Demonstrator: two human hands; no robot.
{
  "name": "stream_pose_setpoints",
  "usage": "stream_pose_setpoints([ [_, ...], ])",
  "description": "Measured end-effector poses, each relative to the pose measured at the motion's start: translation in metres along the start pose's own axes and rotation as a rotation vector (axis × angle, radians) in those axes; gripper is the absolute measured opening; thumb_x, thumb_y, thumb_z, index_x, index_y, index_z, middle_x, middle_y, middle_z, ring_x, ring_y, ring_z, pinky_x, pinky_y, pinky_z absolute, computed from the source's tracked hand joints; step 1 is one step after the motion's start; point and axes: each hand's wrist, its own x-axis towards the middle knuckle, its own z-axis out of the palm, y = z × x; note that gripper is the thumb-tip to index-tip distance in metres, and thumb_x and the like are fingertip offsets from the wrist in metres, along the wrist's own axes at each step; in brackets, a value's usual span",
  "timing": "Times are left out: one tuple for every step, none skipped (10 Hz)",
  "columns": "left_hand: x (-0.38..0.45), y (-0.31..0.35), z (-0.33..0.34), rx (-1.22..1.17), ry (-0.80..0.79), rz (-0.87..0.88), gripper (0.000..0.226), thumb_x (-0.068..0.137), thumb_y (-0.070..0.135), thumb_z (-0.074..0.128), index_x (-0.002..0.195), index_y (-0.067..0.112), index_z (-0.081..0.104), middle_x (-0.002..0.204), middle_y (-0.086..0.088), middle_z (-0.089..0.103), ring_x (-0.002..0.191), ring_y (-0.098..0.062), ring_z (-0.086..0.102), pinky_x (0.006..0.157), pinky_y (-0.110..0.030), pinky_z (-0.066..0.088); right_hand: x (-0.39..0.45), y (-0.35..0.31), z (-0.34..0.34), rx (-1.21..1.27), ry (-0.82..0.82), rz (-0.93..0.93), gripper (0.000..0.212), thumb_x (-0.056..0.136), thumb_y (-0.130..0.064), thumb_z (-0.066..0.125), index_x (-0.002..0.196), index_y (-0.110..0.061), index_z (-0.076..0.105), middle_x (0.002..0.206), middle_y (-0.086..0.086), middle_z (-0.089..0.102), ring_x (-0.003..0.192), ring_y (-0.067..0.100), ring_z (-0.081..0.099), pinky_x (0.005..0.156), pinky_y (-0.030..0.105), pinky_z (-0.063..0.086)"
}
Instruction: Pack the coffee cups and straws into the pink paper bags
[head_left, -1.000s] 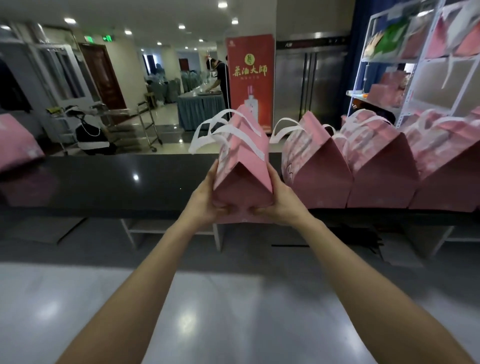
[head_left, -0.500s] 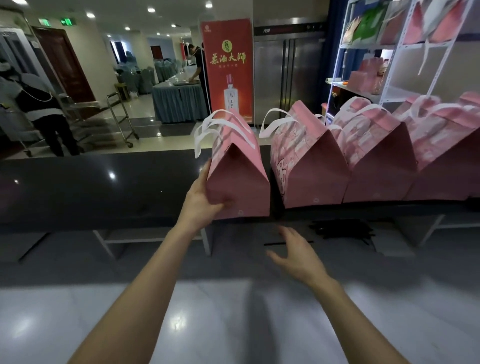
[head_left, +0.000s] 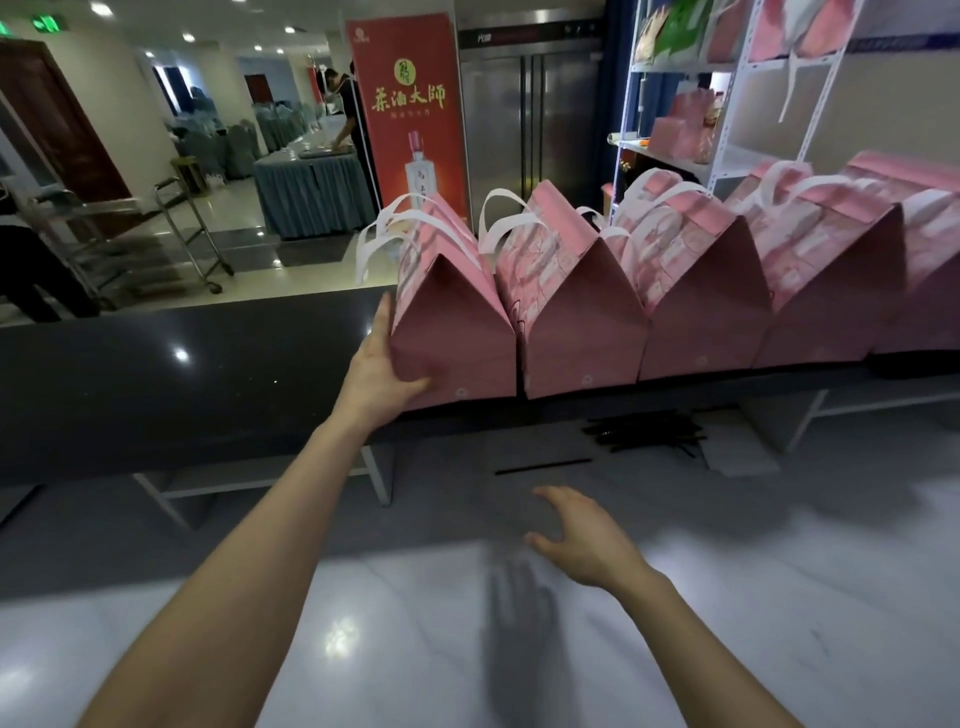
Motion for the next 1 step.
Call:
stream_pose_setpoints([
  [-0.0099,-0.005,-0.0058,0.021,0.04,-0.05,0.138,0.075,0.034,0.101,0.171,0.046,0.002,0.172,-0.004,0.04,0.156,-0.025,0.043,0.126,-0.054,0.04,-0.0101,0.0049,-0.0015,-0.031,-0.025,-0.001,0.071,0.101,-0.051,0.067,0.163,-0.03,0.04,0.166,-0.009,0.042,0.149,0.015,0.045,0.116,0.03,0.041],
])
